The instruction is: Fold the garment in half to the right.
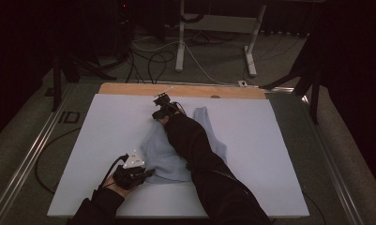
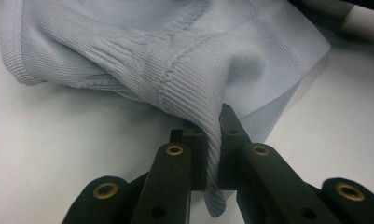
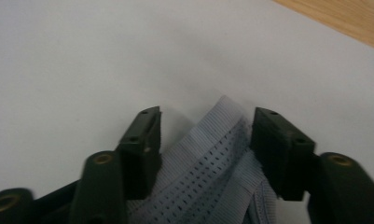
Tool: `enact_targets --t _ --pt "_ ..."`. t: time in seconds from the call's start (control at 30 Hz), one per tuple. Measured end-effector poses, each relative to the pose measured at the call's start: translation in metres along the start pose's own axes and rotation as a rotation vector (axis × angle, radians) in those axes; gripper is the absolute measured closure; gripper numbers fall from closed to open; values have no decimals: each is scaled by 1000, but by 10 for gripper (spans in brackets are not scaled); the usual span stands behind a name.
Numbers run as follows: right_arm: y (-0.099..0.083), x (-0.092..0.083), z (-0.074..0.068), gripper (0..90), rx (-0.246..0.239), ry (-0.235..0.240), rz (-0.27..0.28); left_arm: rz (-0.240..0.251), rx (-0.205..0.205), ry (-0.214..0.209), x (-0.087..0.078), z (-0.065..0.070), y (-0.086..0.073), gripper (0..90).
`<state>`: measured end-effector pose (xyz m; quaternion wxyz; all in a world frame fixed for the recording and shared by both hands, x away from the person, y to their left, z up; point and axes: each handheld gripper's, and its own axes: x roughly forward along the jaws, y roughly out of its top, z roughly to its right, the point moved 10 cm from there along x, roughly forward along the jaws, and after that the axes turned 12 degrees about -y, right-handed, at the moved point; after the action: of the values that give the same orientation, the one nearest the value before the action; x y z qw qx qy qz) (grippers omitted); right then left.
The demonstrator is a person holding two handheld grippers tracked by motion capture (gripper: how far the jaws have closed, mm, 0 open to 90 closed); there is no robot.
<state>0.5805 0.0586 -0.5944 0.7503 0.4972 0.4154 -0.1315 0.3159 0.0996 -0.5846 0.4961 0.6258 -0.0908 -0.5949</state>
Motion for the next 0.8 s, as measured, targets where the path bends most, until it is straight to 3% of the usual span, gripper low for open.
enact_targets --t 0.03,0.07,0.2,0.27,0.4,0.47,0.8 --pt "0 0 -1 486 -4 -1 -5 0 0 -1 0 0 0 866" --pt "-1 1 0 563 -6 -19 -11 0 -1 0 0 0 0 866" --pt "-1 1 2 605 -12 -36 -17 1 2 3 0 0 0 866" --pt "-2 2 4 694 -23 -53 -27 2 1 6 0 0 0 866" --pt "-2 2 4 754 -22 -52 -35 1 -3 5 0 0 0 866" --pt "-3 1 4 852 -11 -27 -36 4 -7 7 0 0 0 866" --pt "7 -14 9 875 -20 -4 4 14 -8 1 -2 1 4 867"
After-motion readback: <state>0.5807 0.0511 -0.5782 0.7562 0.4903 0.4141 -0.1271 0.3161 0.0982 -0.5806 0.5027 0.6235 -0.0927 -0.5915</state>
